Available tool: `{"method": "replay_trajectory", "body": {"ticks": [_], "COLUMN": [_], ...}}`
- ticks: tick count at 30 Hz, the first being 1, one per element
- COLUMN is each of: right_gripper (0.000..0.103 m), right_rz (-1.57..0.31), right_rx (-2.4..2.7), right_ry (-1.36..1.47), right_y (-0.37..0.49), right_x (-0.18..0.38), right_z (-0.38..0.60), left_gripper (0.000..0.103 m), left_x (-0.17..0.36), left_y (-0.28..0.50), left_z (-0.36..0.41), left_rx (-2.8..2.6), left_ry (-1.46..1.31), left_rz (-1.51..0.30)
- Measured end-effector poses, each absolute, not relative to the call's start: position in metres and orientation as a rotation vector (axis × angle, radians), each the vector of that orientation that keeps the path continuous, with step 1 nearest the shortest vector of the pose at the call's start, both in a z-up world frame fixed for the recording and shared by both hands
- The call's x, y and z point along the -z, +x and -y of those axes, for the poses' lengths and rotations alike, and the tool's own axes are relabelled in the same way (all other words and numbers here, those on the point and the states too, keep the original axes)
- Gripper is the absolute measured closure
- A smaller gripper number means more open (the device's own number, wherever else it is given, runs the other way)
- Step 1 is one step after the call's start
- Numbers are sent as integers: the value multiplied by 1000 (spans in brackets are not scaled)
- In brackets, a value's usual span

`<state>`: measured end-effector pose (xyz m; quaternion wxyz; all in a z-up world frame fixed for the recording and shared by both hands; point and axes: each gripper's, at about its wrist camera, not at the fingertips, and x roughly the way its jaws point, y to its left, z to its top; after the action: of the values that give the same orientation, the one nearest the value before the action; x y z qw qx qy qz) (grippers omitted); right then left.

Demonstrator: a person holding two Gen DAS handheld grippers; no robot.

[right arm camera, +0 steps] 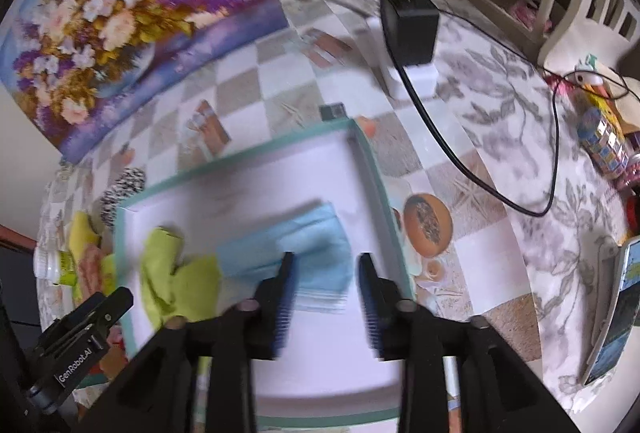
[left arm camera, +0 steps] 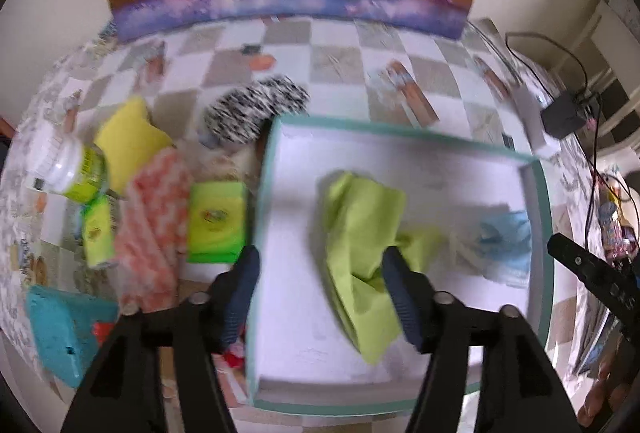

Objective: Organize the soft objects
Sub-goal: 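Open the left tool dropping the cloth while the right tool releases the mask, then move both tools back toward the pile of items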

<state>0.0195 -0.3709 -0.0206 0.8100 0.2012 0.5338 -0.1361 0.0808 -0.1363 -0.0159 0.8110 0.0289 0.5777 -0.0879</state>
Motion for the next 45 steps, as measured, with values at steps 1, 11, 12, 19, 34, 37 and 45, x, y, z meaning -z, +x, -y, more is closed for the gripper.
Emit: {"method": "replay_trajectory", "body": {"ticks": [1,11,12,19,34,37,45], "right_gripper": [38,10,8,0,0,0,0], "right_rz": [-1134,-1128,-1120,-1085,-1032,-1023,-968], "right_rx": [286,258,256,238,197,206,166], "right_ry": [426,393,386,392,296,251,218], "right_y": [19,29,29,32,38,40,46], "right_x": [17,13,11,2,-24,-28,-41], "right_z": [369,346,345,336,294,282,250], "left_gripper": [32,3,3,0,0,0,0], "left_x": [13,5,3,-13,-39,-42,-49], "left_y": [83,97,97,97,106,107,105], "left_z": [132,104,101,82,-2,-21,-74], "left_rx": [174,107,107,78,-31,-67,-150], "left_ry": [55,7,4,-13,-17,8,-47], "left_rz": [-1224,-1126,-1116,-1010,-944,-950,-982]}}
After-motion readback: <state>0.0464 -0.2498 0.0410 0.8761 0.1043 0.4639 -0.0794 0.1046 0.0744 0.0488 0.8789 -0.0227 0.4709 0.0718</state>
